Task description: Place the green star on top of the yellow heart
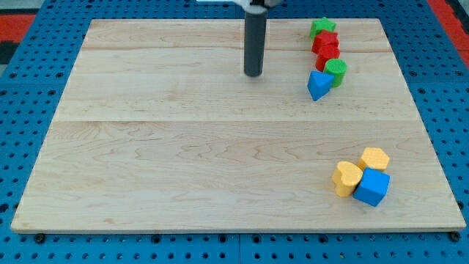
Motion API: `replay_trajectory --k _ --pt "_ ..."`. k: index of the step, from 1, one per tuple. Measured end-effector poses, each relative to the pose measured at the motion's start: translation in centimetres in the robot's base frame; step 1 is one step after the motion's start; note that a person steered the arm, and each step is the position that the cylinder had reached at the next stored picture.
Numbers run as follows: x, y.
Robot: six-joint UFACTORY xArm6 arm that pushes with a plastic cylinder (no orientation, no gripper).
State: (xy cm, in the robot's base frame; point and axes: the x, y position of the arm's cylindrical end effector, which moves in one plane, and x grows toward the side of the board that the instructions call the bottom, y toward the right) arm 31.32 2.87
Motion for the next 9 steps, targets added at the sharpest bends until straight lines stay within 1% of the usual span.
replay_trajectory --k 1,2,3,4,7,8,9 --pt "-6.8 0.1" --pt "-12.1 1.9" --pt "-12.1 3.0" --pt "-12.1 5.9" --pt "-12.2 11.3" --pt "-12.1 14.9" --pt "-12.2 19.9"
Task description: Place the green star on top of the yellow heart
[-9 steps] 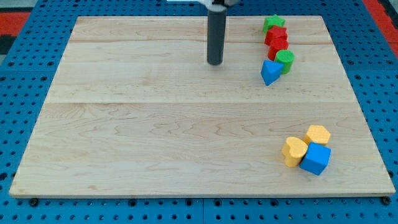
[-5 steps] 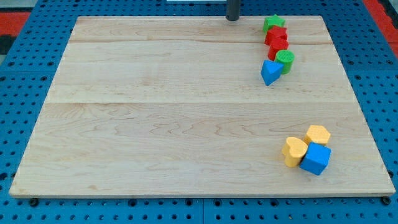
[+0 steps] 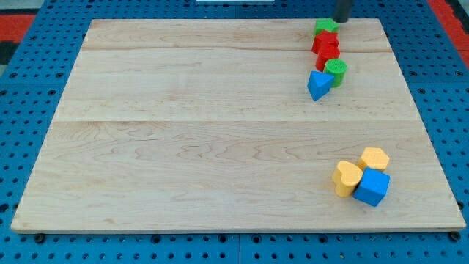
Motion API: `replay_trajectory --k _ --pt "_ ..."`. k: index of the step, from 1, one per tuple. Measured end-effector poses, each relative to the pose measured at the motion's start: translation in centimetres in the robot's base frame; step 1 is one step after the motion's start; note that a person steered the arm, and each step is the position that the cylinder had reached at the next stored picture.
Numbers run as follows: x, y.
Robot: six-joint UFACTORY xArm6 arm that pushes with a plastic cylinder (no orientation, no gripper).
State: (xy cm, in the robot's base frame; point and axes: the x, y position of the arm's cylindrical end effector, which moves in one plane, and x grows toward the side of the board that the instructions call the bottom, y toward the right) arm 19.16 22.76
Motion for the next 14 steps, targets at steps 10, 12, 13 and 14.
replay_trajectory --k 10,12,13,14 --pt "8.0 -18.8" --pt "14.8 -18.4" --pt "19.6 -17.8" --pt "23.8 -15.2"
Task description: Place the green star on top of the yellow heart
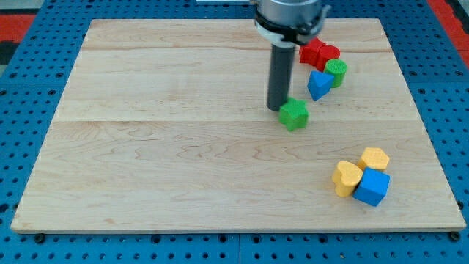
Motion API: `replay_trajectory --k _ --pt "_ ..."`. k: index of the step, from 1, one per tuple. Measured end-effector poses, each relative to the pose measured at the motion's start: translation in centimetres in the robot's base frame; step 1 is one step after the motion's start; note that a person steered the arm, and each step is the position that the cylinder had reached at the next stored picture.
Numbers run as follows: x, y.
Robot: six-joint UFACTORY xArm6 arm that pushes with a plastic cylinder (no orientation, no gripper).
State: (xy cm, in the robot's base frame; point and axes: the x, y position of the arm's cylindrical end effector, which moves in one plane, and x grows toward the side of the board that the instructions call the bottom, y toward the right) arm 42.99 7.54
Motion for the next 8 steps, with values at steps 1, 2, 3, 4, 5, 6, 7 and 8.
replay_trajectory --k 1,2,3,4,5,6,7,8 --pt "1.5 1.5" --pt "1.3 1.8" --pt "1.3 4.4" --pt "1.3 7.2" --pt "1.7 7.7" --pt "3.1 7.7" --pt "4.5 7.7" --pt "5.7 7.7"
